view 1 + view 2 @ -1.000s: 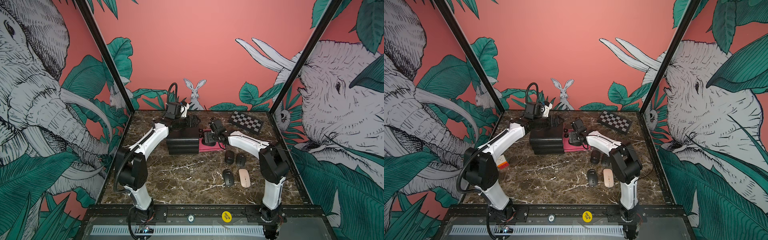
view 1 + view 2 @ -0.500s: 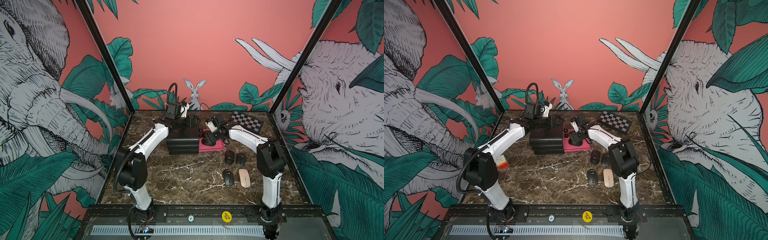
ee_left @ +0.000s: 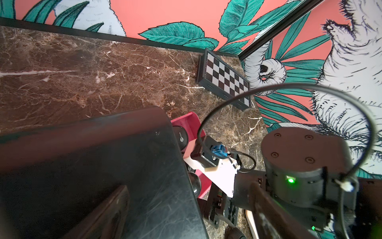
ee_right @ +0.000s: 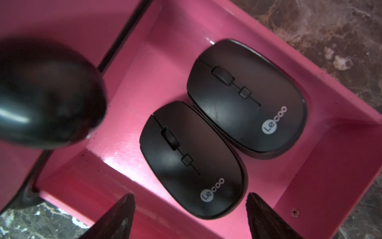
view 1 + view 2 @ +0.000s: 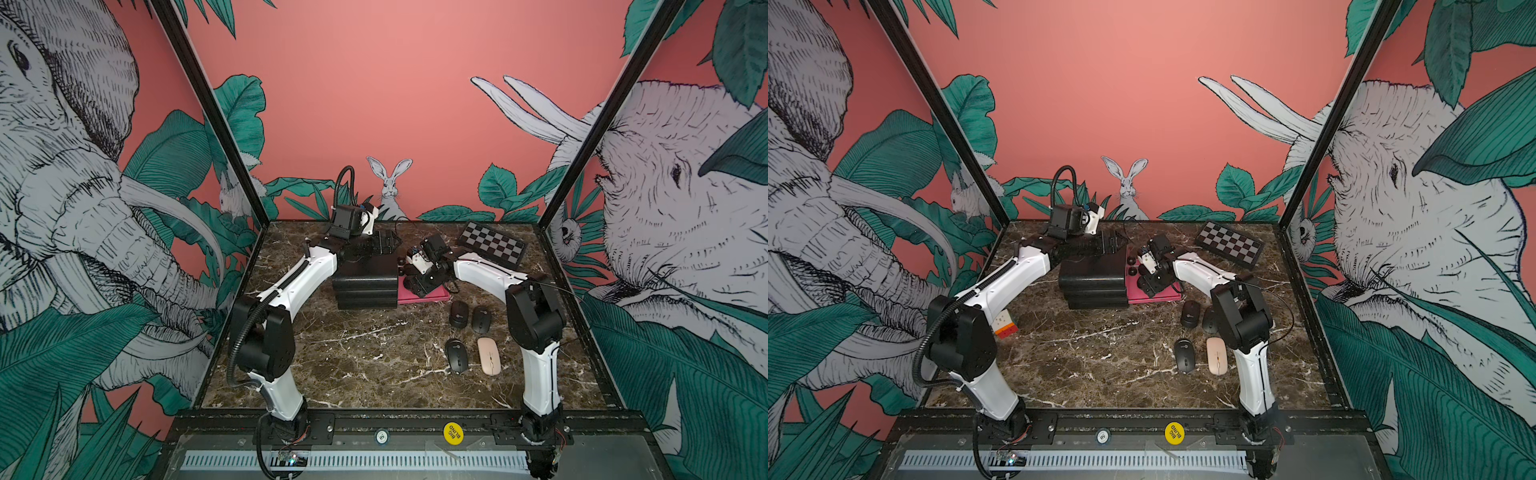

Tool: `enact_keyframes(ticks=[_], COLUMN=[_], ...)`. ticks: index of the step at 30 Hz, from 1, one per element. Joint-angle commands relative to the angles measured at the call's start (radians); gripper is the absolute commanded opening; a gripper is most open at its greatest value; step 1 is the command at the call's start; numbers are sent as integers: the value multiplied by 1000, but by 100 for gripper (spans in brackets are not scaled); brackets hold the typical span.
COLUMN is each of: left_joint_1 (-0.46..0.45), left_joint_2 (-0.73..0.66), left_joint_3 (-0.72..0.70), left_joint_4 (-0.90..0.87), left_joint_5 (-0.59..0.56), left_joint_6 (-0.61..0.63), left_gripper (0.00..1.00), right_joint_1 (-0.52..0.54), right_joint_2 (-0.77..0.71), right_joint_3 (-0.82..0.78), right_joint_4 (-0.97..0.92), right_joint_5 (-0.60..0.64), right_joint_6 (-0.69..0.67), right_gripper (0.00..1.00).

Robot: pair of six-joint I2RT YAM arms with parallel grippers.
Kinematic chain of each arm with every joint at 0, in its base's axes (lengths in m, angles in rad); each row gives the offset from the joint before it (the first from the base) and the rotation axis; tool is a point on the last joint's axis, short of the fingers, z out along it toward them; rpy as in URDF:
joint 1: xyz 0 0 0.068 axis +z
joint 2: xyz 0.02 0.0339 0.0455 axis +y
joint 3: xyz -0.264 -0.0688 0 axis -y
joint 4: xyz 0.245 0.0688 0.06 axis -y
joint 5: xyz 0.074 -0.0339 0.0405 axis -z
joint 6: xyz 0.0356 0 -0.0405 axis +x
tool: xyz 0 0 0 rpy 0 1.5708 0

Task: Take the mice out of the drawer
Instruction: Pick up the mouse from the drawer.

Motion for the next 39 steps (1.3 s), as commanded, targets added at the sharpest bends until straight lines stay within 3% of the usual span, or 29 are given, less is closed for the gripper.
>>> enact_keyframes(ticks=[1, 19, 23, 36, 39], left_joint_1=[-2, -2, -3, -2, -3], left_joint_2=[49, 65, 71, 78, 74], left_joint_3=[-28, -8, 2, -5, -11], left_joint_4=[-173, -194, -208, -201, -200], left_joint_5=[-28, -34, -38, -40, -43], left_joint_6=[-38, -56, -54, -62, -64], left_gripper=[93, 93, 93, 93, 93], right_joint_1=[-3, -4, -4, -1, 2], right_joint_2=[28, 102, 106, 70, 68], right_joint_3=[0, 37, 55, 5, 19], right_joint_4=[31, 87, 48, 65, 43], right_joint_5=[14, 14, -4, -43, -60], right_joint_6=[-18, -66, -71, -37, -39], right_gripper=[84, 89, 78, 71, 64])
